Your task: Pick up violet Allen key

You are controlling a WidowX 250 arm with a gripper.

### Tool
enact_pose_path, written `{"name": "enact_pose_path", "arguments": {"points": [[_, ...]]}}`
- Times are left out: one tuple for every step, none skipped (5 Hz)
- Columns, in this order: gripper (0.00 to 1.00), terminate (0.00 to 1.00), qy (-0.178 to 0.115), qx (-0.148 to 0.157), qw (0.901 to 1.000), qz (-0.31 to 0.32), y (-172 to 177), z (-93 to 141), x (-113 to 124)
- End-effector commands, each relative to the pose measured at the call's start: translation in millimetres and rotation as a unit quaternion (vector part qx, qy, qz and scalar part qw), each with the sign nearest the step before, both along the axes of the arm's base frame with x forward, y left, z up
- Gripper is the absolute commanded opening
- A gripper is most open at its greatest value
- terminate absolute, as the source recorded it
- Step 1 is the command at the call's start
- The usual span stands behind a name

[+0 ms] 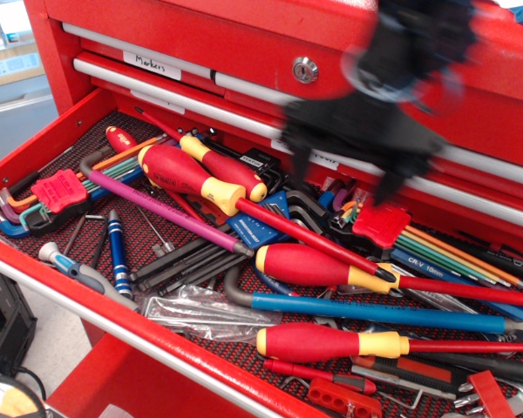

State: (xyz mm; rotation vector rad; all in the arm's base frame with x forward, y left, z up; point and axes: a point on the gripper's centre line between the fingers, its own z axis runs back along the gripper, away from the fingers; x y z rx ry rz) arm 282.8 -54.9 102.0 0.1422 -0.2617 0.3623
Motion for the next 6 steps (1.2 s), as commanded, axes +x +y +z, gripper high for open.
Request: {"name": "enact_pose_path", "arguments": {"points": [[1.00, 0.00, -0.032, -0.038, 0.9777, 0.204, 51, -4, 6], [1.00, 0.00, -0.012, -0.076, 0.9460, 0.315, 71, -16, 0], [1.00, 0.00, -0.001, -0.088, 0.9335, 0.348, 82, -31, -6], [1.00, 0.00, -0.010, -0.087, 0.9252, 0.369, 90, -43, -19], [1.00, 0.00, -0.018, -0.096, 0.9240, 0.370, 107, -59, -22], [1.00, 0.00, -0.033, -0.090, 0.9247, 0.368, 117, -69, -26]]}}
